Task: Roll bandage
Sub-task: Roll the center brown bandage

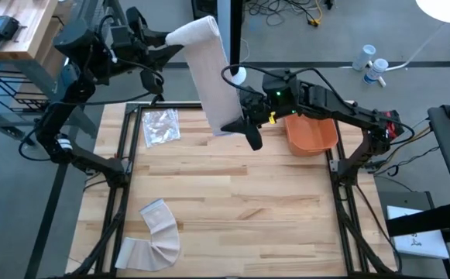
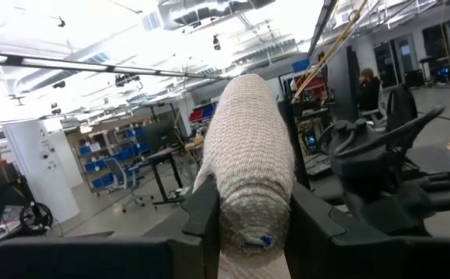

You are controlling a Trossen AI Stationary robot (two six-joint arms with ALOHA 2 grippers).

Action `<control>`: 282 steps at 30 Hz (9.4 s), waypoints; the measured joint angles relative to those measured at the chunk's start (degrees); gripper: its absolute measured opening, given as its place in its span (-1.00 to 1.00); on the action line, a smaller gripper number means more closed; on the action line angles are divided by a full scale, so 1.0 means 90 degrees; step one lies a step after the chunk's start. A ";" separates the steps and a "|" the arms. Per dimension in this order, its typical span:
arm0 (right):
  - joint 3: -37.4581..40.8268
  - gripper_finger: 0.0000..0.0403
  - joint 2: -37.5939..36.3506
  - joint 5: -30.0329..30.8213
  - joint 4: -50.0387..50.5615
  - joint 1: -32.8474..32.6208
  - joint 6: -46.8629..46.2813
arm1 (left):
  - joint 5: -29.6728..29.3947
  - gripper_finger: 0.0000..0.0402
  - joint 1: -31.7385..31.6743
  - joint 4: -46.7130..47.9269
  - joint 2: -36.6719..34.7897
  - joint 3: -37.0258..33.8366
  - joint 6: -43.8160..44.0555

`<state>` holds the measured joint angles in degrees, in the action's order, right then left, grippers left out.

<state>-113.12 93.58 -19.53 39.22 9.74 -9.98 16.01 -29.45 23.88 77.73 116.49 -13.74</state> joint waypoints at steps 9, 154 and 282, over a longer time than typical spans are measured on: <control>-0.0002 -0.97 0.0002 -0.0006 0.0099 -0.0476 0.0056 | -0.0391 -0.55 -0.0041 0.0087 0.0075 0.0000 -0.0097; -0.2171 0.30 0.0155 0.3336 -0.1215 -0.0840 0.2386 | 0.0340 -0.55 0.1095 0.2698 -0.0598 -0.0012 0.1367; -0.2414 -0.99 0.0566 0.0630 -0.1108 -0.0945 -0.1070 | -0.0095 -0.59 -0.0986 -0.0106 0.0063 -0.1697 0.0611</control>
<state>-134.85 98.67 -13.86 29.25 1.24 -19.61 15.16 -38.33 22.92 78.30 101.22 -8.24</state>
